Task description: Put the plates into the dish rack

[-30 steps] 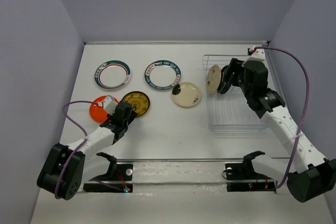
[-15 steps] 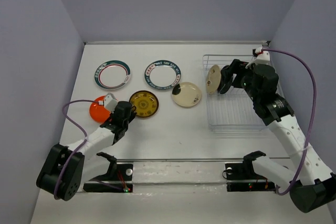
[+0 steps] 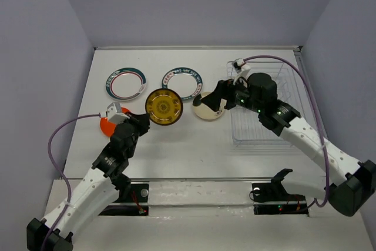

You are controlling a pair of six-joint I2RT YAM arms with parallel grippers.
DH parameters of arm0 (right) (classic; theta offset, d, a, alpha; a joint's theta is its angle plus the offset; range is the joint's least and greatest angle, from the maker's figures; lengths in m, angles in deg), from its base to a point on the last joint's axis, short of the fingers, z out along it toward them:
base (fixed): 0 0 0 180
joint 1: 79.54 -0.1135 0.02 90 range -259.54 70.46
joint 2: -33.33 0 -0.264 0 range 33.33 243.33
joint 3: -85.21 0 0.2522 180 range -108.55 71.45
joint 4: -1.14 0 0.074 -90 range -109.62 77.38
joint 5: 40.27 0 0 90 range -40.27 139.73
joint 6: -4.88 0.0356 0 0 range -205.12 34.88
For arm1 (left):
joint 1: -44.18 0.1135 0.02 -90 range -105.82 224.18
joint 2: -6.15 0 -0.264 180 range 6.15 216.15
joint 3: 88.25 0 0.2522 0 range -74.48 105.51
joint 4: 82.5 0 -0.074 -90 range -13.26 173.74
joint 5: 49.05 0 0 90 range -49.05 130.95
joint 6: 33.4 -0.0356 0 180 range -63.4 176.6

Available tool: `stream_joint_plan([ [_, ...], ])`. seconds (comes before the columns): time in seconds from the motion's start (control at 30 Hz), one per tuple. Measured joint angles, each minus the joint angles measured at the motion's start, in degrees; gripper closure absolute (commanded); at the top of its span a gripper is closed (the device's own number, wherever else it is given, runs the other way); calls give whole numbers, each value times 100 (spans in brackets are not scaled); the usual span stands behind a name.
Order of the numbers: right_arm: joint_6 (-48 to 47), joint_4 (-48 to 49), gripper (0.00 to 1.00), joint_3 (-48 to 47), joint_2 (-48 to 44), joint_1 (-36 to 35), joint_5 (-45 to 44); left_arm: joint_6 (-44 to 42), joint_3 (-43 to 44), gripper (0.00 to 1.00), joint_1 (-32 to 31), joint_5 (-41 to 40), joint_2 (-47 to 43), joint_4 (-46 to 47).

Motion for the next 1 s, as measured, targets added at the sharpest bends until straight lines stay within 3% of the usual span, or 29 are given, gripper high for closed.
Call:
stream_joint_plan([
  [0.23,24,170,5,-7,1294,-354,599,-304,179,94,-7,935,-184,70],
  [0.4,92,372,15,-11,1690,-520,892,-393,256,94,-11,1576,-195,352],
  [0.47,138,472,30,-11,1799,-553,940,-433,264,94,-11,1775,-216,466],
  [0.5,153,501,65,-11,1843,-562,953,-444,264,94,-11,1864,-225,522],
  [0.53,188,560,88,-11,1880,-564,966,-461,264,94,-11,1980,-225,588],
  [0.57,201,595,93,-11,1899,-566,975,-483,267,94,-11,2085,-225,647],
  [0.67,382,772,93,-11,1821,-535,1123,-658,284,62,66,2048,-162,588],
  [0.7,387,728,93,-9,1738,-546,1021,-723,310,41,66,2070,-107,632],
  [0.8,363,651,93,-2,1486,-581,393,-951,586,17,26,2216,-52,437],
  [1.0,101,-83,93,-181,632,238,-1008,-1523,1648,13,-44,2000,17,-205],
])
